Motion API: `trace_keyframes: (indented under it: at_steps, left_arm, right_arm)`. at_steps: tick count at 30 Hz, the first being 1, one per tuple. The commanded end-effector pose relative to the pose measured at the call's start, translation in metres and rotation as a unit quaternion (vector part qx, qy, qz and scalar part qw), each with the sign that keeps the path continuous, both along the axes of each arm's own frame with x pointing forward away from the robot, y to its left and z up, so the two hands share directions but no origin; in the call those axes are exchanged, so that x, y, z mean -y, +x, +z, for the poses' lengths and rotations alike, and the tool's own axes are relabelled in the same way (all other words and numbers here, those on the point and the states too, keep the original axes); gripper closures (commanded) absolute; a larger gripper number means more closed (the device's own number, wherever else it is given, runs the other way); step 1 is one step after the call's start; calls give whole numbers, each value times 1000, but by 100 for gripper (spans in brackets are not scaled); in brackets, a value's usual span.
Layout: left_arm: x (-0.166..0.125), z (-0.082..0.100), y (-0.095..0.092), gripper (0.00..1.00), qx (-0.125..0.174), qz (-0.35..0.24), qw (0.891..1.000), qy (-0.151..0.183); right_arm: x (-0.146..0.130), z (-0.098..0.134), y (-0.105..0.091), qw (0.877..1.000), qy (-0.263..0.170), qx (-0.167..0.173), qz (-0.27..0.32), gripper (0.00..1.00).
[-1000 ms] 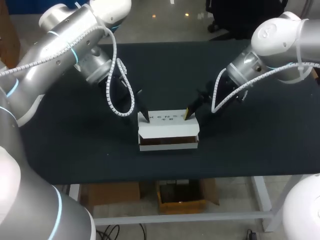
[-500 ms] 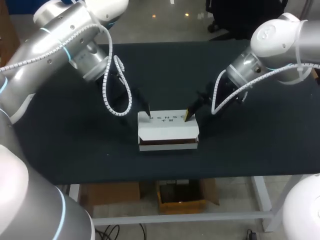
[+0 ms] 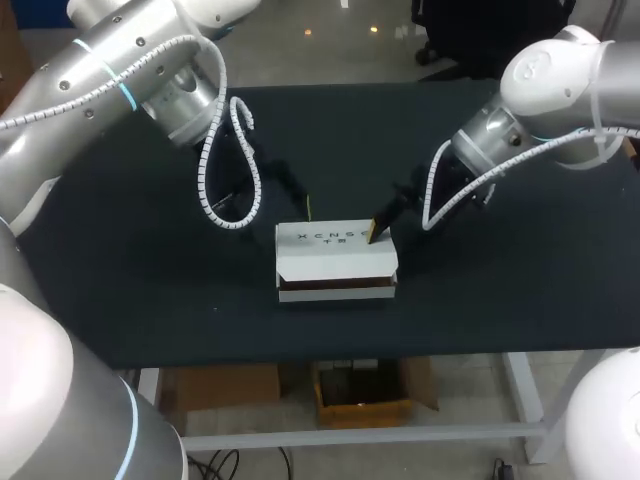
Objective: Assemble the packaging by folding the flat box into shape, placing the metal phone stand inside, and closing the box properly
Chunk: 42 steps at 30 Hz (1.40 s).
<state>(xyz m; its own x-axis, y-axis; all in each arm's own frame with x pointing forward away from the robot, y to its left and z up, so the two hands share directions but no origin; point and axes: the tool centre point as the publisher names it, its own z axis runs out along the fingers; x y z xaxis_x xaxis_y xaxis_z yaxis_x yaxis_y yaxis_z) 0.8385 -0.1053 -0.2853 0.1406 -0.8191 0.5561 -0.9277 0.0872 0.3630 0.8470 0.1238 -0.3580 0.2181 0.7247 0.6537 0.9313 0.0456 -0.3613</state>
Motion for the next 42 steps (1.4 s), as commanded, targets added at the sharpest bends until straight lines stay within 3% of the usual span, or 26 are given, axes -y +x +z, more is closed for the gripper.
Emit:
trace_keyframes:
  at_steps: [1,5,12,31,38,42]
  left_arm:
    - [9,12,-13,0,63,10,998,18]
    - [13,17,-17,0,92,-12,995,23]
    - [19,22,-17,0,118,-40,992,29]
    - [26,28,-19,0,155,-89,983,39]
    - [33,33,-18,0,200,-176,962,57]
    - [39,33,-18,0,237,-253,935,73]
  right_arm:
    - [-1,-1,-1,1000,0,0,-1,43]
    - [-1,-1,-1,1000,0,-1,-2,45]
    - [0,-2,-2,1000,0,-2,-6,46]
    - [1,-3,-2,1000,0,-4,-8,50]
    - [1,-3,-2,1000,0,-4,-8,50]
    - [1,-3,-2,1000,0,-4,-8,50]
